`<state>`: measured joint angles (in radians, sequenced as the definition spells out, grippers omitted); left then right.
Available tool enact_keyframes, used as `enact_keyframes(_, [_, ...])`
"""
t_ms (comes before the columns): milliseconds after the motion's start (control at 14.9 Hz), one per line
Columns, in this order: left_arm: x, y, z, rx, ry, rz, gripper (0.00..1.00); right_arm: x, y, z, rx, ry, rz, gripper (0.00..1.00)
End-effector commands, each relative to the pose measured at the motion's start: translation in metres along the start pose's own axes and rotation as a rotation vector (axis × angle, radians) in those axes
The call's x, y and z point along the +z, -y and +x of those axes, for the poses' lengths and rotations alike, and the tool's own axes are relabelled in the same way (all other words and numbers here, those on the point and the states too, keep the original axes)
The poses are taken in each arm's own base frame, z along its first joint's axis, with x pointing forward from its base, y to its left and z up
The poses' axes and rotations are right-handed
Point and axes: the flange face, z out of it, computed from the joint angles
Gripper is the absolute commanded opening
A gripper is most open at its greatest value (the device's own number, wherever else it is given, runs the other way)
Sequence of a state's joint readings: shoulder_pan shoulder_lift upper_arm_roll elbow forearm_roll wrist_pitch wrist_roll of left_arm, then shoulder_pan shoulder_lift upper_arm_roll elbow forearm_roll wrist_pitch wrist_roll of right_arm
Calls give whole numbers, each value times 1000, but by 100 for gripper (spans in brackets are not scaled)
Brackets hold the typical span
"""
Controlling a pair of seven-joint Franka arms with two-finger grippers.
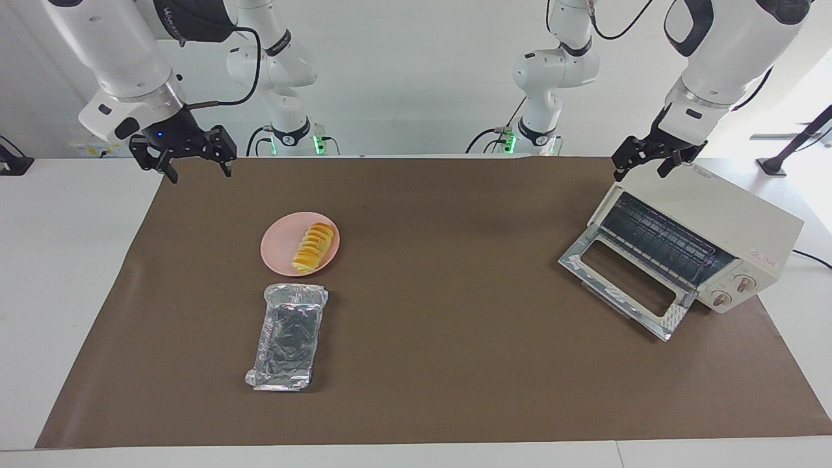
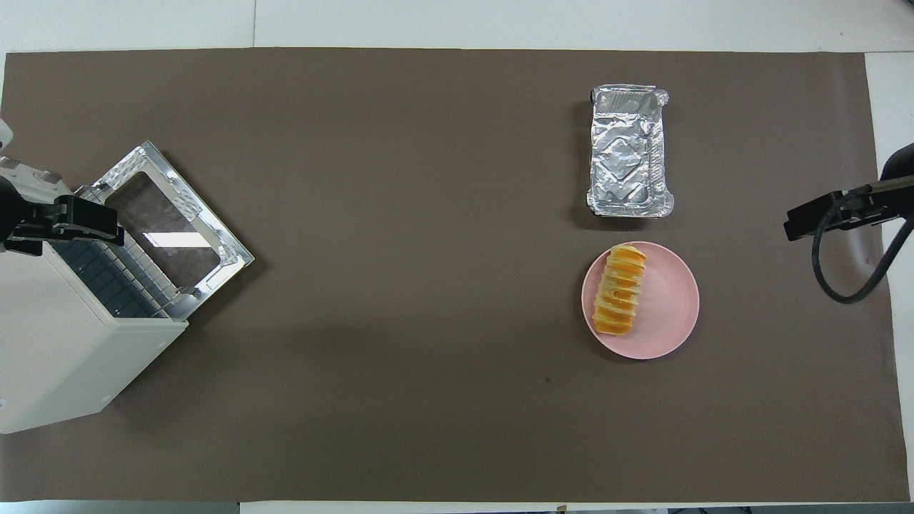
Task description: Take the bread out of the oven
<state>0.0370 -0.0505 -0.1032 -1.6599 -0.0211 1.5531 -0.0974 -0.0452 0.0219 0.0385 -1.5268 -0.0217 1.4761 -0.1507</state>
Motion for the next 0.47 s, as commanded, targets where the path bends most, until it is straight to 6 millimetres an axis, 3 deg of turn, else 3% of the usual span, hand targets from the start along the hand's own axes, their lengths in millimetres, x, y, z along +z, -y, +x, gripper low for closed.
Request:
enact_keyframes(0, [-4, 3, -5, -7, 0, -14, 100, -3, -4, -3, 0, -10, 15, 100])
enact_keyframes(404, [-4, 3, -5, -7, 0, -14, 100, -3, -2, -3, -5, -10, 14, 100])
